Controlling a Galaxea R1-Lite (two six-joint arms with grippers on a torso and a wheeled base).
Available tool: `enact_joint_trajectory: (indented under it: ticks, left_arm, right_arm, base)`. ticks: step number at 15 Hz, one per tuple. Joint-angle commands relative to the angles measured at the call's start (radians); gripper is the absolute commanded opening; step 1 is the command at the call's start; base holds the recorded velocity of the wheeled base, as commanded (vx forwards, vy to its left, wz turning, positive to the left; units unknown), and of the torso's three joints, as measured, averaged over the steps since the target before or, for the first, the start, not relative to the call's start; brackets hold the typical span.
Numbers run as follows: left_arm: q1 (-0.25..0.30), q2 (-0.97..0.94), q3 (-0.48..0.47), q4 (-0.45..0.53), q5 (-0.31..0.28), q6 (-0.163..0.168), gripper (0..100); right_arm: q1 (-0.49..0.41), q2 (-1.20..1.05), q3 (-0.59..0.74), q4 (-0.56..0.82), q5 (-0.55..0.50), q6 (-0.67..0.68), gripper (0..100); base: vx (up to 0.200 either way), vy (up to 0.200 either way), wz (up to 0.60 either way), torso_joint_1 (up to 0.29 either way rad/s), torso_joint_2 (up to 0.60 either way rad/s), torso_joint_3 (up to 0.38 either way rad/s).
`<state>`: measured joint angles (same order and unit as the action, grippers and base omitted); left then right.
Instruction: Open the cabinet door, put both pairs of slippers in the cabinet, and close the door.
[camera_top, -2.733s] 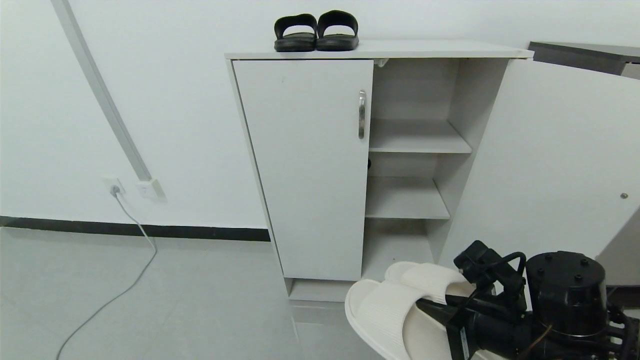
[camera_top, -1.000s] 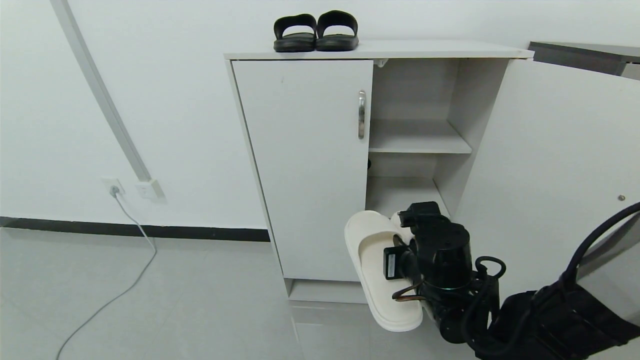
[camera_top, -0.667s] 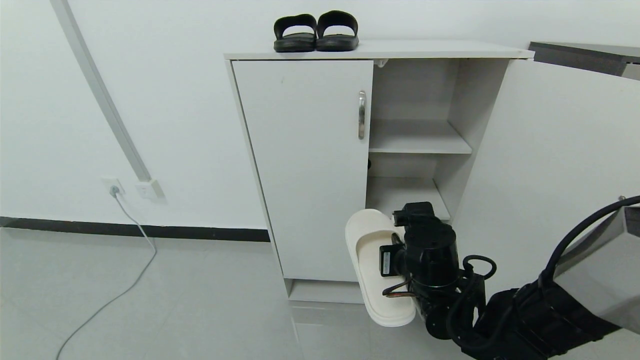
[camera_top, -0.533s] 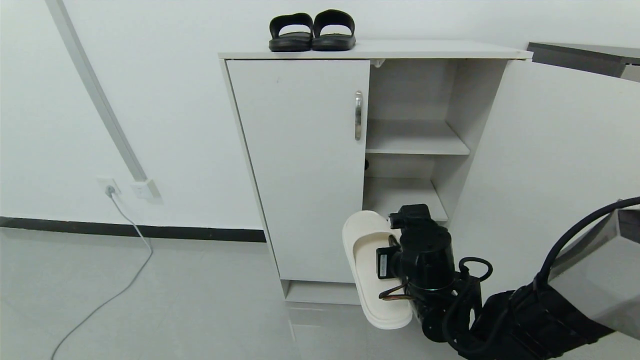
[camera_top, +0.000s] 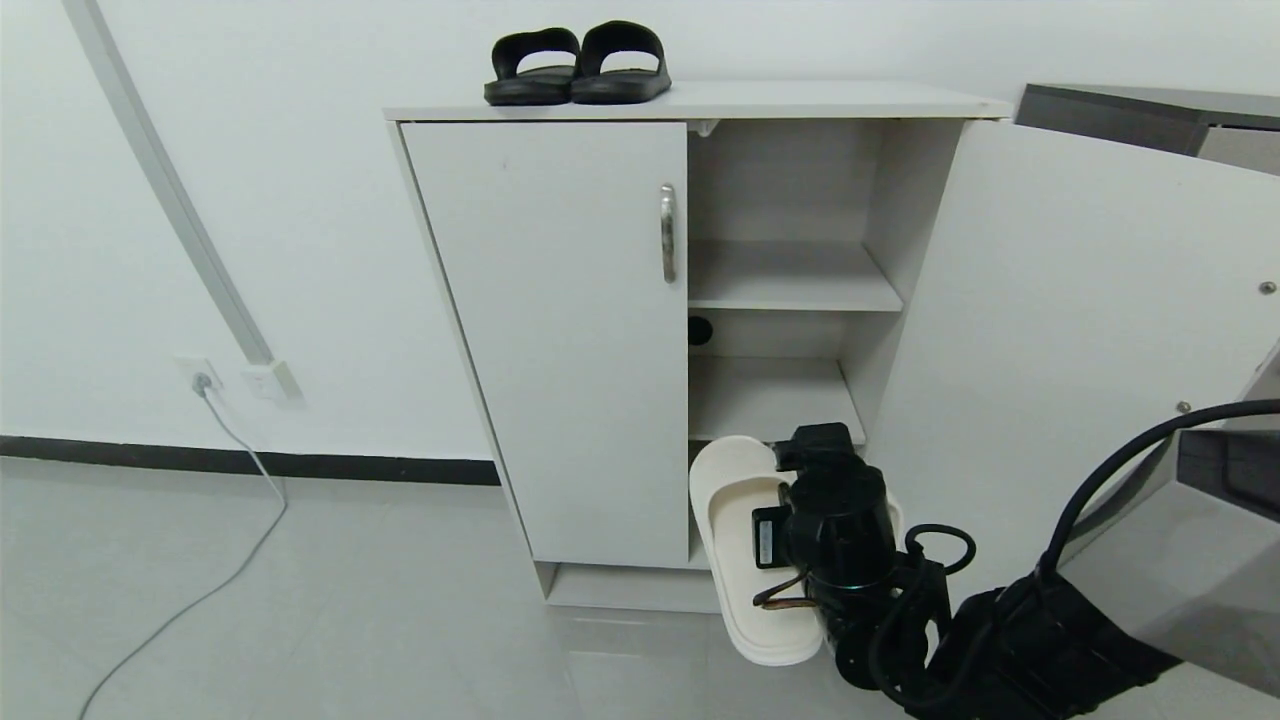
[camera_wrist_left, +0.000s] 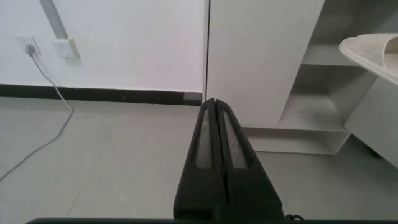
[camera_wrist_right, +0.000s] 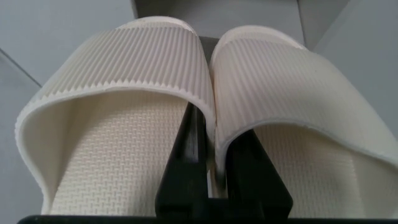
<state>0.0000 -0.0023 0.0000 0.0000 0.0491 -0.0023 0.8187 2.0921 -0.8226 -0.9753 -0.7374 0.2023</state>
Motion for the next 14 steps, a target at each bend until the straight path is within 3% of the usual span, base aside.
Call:
enact_joint_trajectory:
  ticks: [1, 14]
  left_arm:
    - [0.0, 0.002, 0.0, 0.0, 0.001, -0.004, 0]
    - [0.0, 0.002, 0.0, 0.0, -0.005, 0.001, 0]
  right_arm:
    - [-0.001, 0.023, -0.004, 0.0, 0.0, 0.0, 0]
    - [-0.004, 0.101, -0.081, 0.0, 0.001, -0.003, 0]
  base:
    - [0.0, 0.0, 0.0, 0.0, 0.0, 0.0]
    - [0.0, 0.0, 0.0, 0.0, 0.0, 0.0]
